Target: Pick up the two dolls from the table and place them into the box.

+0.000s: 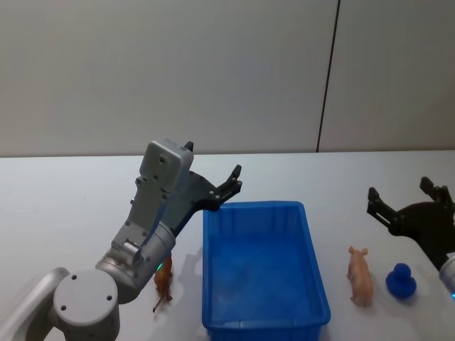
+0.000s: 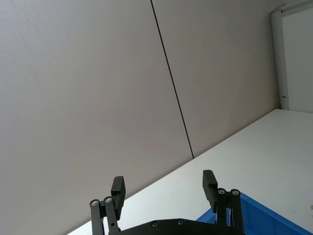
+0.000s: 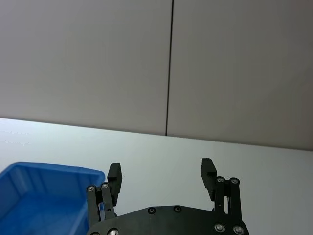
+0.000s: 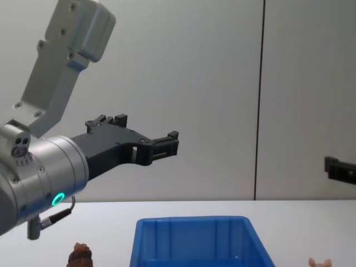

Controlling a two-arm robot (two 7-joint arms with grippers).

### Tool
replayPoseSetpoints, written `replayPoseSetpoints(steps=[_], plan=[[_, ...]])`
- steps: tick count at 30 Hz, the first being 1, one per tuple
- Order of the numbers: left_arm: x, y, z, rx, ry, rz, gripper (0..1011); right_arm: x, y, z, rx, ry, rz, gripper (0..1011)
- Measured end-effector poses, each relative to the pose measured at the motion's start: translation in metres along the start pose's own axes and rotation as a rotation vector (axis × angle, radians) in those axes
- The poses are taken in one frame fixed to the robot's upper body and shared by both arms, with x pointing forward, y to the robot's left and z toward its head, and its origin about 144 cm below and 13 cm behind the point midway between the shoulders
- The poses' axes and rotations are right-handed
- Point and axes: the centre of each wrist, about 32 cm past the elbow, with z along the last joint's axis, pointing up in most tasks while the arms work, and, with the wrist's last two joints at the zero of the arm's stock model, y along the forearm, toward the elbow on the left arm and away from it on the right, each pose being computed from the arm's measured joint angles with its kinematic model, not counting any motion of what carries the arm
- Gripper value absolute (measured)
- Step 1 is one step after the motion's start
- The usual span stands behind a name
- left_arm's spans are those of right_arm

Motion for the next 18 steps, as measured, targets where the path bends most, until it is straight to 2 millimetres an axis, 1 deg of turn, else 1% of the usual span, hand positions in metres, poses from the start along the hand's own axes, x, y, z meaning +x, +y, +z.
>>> replayPoseSetpoints(steps=[7, 18], plan=[[0.000, 0.000, 0.000, 0.000, 0.000, 0.000, 1001, 0.005, -0.002, -0.004, -0.044, 0.001, -0.032, 1001], [0.000, 0.000, 0.000, 0.000, 0.000, 0.000, 1001, 0.015, -0.004, -0.019, -0.127, 0.009, -0.067, 1001]])
